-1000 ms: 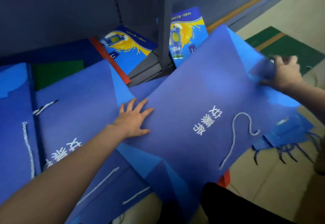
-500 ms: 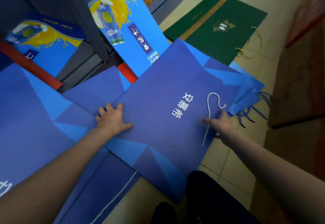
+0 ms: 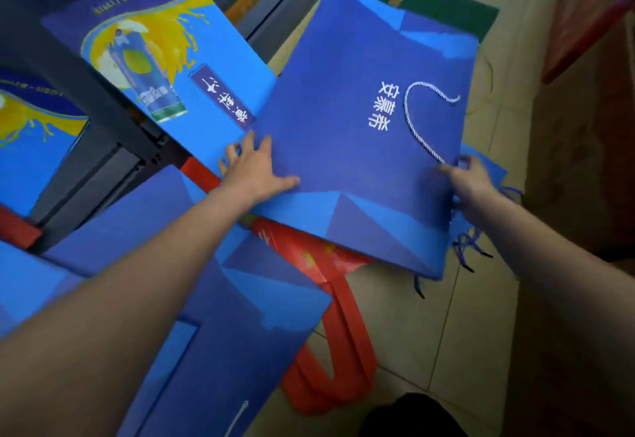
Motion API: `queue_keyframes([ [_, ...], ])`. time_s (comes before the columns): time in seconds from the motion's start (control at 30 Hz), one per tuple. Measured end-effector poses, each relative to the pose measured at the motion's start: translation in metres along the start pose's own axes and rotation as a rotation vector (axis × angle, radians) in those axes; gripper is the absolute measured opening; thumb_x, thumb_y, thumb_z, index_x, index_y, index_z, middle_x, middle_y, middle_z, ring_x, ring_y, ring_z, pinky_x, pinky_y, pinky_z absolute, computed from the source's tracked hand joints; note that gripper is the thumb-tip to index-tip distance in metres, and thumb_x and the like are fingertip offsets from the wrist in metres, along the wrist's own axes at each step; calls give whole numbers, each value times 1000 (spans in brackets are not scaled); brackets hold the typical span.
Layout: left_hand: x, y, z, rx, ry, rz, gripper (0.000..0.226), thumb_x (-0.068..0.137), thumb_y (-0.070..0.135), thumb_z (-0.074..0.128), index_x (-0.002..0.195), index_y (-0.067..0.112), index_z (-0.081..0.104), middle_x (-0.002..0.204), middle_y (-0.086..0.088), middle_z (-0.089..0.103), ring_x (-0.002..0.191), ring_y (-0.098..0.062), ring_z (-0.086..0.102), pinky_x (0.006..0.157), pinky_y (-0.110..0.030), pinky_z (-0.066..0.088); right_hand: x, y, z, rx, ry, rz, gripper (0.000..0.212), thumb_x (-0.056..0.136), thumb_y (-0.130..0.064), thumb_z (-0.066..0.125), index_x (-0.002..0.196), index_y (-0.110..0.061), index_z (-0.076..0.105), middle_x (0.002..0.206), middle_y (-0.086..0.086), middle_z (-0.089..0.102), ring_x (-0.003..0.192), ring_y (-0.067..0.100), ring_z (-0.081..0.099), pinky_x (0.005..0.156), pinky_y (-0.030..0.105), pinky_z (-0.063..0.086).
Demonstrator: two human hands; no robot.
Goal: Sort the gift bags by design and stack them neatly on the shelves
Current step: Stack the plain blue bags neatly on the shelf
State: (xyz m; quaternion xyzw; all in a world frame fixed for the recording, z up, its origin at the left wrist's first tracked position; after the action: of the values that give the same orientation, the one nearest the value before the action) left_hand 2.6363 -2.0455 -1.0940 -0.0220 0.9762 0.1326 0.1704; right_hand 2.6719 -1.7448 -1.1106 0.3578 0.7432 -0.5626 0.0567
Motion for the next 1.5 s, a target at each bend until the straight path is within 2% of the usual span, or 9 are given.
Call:
queue_keyframes([
  [0.13,-2,-26,42,163,-210,-25,98,74,52,70,148,33,9,156,-7,-11,140,-38,2,106,-57,24,-12,66,12,-456,-61,-85,68,78,-21,71,135,-12,36,133,9,47,121,28,45,98,38,37],
  [0.37,9,-20,45,134,-183,-44,92,75,35,76,146,28,18,150,-15,4,133,-40,17,100,-54,36,-15,42,15,-418,-17,-232,85,79,-21,72,147,-24,21,152,4,20,138,21,25,109,33,24],
  [0.47,12,-12,39,148,-130,-17,86,76,34,75,144,25,23,149,-16,6,131,-41,19,100,-54,34,-17,38,5,-385,-21,-327,87,79,-15,72,146,-31,19,155,-2,15,141,14,19,111,31,21],
  [0.63,16,11,25,252,59,91,80,75,38,74,140,18,32,148,-20,11,127,-40,23,101,-48,29,-8,29,-6,-22,145,-84,73,83,-7,65,143,-28,29,140,-9,41,119,14,46,105,42,39],
  [0.83,41,73,-20,252,292,256,52,79,28,69,120,2,48,128,-26,34,119,-39,29,101,-42,26,-14,-26,-23,-249,463,-474,58,84,-1,54,138,-19,41,138,1,43,121,11,39,101,19,28],
  [0.97,83,108,-74,196,402,262,42,80,24,67,111,0,53,127,-28,36,125,-38,28,100,-40,26,19,-64,-25,-117,510,-438,53,83,-2,53,133,-18,45,134,3,44,120,11,43,98,15,29],
  [1.13,131,102,-105,62,333,66,46,87,30,58,121,0,49,135,-28,37,130,-35,27,104,-37,24,96,-94,-14,179,341,-179,46,83,0,56,126,-12,48,115,-3,49,99,14,51,75,12,43],
  [1.33,95,46,-41,136,148,2,52,89,27,57,135,11,41,148,-14,18,134,-36,18,104,-46,28,101,-57,11,-284,-113,108,21,86,-1,57,101,-12,48,81,8,47,69,19,42,67,31,38],
  [1.5,40,-6,-13,180,146,76,53,89,25,55,138,14,40,151,-13,19,135,-35,17,106,-47,25,78,-41,34,-296,-89,-6,20,84,-7,59,68,-15,50,86,13,51,66,22,46,59,27,38],
])
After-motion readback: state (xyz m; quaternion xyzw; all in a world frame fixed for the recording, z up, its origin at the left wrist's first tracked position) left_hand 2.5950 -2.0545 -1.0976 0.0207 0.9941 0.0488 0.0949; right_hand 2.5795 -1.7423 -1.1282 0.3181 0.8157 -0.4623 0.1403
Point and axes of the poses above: each hand's wrist, its own x-axis towards the middle knuckle, its own z-axis out of the palm, y = z × x, the point moved 2 cm from there along x, towards the middle knuckle
